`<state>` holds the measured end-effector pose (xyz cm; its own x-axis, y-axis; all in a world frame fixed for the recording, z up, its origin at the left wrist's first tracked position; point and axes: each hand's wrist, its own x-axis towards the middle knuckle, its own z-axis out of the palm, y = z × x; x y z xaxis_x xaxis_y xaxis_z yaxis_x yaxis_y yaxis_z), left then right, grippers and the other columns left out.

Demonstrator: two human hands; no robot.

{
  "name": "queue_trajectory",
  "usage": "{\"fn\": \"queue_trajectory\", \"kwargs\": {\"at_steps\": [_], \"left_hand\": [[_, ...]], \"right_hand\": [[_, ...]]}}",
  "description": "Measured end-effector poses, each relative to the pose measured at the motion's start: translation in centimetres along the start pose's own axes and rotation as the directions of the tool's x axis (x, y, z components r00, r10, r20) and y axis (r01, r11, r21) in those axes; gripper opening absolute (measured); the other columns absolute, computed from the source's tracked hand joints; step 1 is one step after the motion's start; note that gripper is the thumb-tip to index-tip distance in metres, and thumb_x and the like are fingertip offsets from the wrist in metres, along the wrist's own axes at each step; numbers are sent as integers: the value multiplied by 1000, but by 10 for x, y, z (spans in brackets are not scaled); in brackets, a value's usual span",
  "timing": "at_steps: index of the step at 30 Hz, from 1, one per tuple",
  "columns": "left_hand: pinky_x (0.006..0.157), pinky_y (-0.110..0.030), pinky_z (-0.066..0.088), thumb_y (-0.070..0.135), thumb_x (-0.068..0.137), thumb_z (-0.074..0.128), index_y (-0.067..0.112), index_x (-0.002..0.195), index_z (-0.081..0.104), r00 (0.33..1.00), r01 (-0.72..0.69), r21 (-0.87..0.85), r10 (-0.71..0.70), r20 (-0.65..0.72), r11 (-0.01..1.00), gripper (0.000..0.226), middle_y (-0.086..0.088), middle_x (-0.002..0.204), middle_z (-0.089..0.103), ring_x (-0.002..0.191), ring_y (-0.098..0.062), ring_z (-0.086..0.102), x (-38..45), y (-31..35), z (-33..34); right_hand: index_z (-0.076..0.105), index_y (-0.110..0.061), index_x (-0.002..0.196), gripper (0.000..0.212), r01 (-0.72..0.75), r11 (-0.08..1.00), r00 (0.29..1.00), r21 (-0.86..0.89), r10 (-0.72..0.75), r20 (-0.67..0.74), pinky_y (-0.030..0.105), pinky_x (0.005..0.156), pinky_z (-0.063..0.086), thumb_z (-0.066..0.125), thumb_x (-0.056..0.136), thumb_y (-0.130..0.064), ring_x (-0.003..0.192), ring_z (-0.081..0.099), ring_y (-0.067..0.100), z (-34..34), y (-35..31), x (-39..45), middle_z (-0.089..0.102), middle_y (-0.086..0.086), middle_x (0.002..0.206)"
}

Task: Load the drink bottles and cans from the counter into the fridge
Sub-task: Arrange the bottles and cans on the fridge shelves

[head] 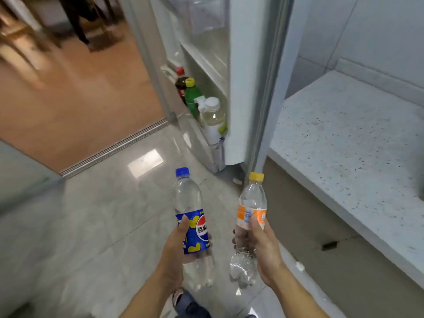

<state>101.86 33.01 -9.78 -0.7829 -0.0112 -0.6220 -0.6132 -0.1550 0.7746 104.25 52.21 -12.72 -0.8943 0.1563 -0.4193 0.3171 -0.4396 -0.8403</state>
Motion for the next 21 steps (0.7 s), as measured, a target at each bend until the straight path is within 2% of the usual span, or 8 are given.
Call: {"fn": "queue_trajectory", "kwargs": {"at_steps": [2, 4, 8, 14, 21], "left_hand": [[60, -35, 60, 63, 68, 57, 8, 106, 69, 998, -16, -66, 12, -61, 998, 68, -18, 93, 76, 80, -33, 75, 0, 10, -29], [58, -33, 59, 63, 68, 57, 9, 105, 69, 993, -44, -121, 30, -114, 992, 67, -19, 93, 76, 79, -32, 75, 1, 21, -61], [62, -33, 60, 65, 70, 57, 11, 105, 69, 980, -113, -152, 86, -177, 982, 65, -18, 93, 76, 82, -32, 74, 10, 42, -126], [62, -33, 59, 60, 78, 65, 9, 109, 66, 965, -190, -150, 156, -212, 970, 60, -17, 92, 76, 80, -30, 74, 32, 74, -216], [66, -33, 60, 61, 71, 58, 13, 112, 64, 960, -203, -178, 160, -228, 963, 64, -14, 93, 76, 82, -27, 74, 65, 101, -277]], "right_hand": [[61, -6, 105, 82, -13, 998, 998, -55, 16, 55, 33, 57, 54, 74, 59, -72, 64, 63, 26, 32, 5, 8, 64, 17, 78], [59, -5, 103, 81, -19, 996, 994, -85, 28, 107, 32, 56, 53, 75, 61, -73, 64, 60, 26, 66, 10, 16, 61, 17, 78], [60, -6, 103, 77, -26, 991, 983, -131, 49, 176, 31, 55, 52, 73, 65, -71, 64, 60, 26, 139, 25, 31, 60, 17, 79], [66, -16, 99, 66, -50, 975, 955, -218, 110, 275, 34, 60, 55, 74, 65, -72, 67, 65, 26, 242, 47, 55, 67, 13, 80], [68, -20, 107, 67, -74, 957, 940, -280, 161, 302, 34, 65, 58, 73, 66, -73, 75, 71, 24, 316, 69, 84, 73, 12, 88]]}}
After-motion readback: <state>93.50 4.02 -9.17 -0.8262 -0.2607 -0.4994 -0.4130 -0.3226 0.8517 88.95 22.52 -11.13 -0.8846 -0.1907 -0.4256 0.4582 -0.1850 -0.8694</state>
